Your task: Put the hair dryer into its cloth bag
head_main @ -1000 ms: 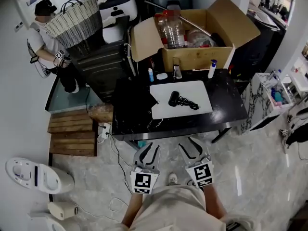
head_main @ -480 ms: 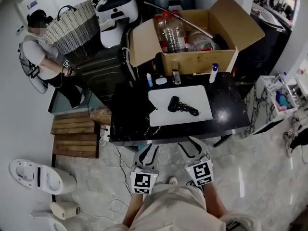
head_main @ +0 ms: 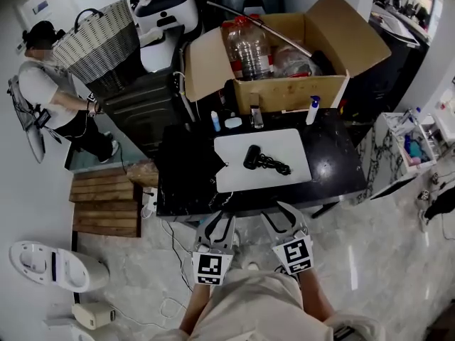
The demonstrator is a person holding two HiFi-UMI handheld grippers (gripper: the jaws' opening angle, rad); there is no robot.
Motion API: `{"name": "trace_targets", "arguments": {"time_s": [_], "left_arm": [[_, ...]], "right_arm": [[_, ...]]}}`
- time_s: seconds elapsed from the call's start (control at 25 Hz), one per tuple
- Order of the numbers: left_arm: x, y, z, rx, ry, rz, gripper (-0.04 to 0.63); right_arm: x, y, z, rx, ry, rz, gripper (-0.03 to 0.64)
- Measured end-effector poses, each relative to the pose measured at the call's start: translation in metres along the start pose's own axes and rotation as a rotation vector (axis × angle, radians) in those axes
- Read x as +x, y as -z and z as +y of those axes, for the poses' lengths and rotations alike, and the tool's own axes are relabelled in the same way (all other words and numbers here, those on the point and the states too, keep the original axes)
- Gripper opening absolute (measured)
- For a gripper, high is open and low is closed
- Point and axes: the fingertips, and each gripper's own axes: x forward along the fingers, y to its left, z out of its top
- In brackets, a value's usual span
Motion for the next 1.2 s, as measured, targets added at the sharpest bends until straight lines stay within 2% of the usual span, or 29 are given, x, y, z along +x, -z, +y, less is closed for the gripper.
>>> {"name": "trace_targets", "arguments": {"time_s": [0.2, 1.2], "left_arm": [[0.022, -0.001, 0.012, 0.007, 0.035, -0.006, 0.106], [0.144, -0.010, 0.135, -0.023, 0.172, -0.025, 0.106]], "right_arm": [[0.019, 0.001, -0.009, 0.051, 0.034, 0.027, 0.181], [0.168, -0.030, -0.055, 0.061, 0.153, 0.083, 0.181]]}}
